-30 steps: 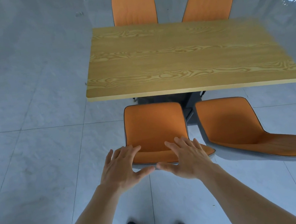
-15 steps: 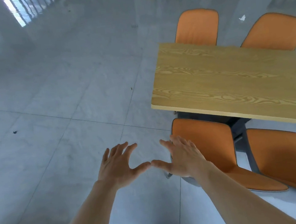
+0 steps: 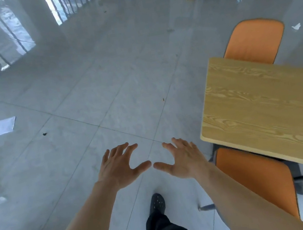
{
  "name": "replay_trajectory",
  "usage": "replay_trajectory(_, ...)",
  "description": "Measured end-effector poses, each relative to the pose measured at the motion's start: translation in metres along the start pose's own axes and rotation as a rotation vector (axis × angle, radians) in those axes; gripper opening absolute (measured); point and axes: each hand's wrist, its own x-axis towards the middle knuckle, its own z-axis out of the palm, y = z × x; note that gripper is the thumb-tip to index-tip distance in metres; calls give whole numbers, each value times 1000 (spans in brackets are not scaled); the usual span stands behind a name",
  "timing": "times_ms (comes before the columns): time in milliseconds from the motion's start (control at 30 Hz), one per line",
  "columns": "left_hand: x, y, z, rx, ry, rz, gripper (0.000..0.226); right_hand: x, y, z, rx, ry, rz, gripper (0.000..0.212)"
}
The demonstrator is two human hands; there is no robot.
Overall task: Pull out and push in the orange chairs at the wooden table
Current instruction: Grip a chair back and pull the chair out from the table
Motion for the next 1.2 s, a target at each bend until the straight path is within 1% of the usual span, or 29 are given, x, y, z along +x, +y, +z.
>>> replay_trajectory(267,158,-40,-86,28,-46,9,100,154,-10,-102,22,7,28,104)
replay_trajectory(400,239,-49,-125,6,-19,37,97,220,-10,-155,23,58,43,105)
replay_trajectory(567,364,-59,-158,40,-34,125,98,315,2,-214,25,90,93,107)
replay_trajectory(767,537,-70,-212,58,-35,255,98,432,24,-297,77,159,247,103)
replay_trajectory(1000,707,-43,-284,87,-95,373,95,532,53,-395,190,207,390,101)
replay_trajectory(1200,843,22,-303,140,-146,499,98,610,123,-452,233,216,484,103)
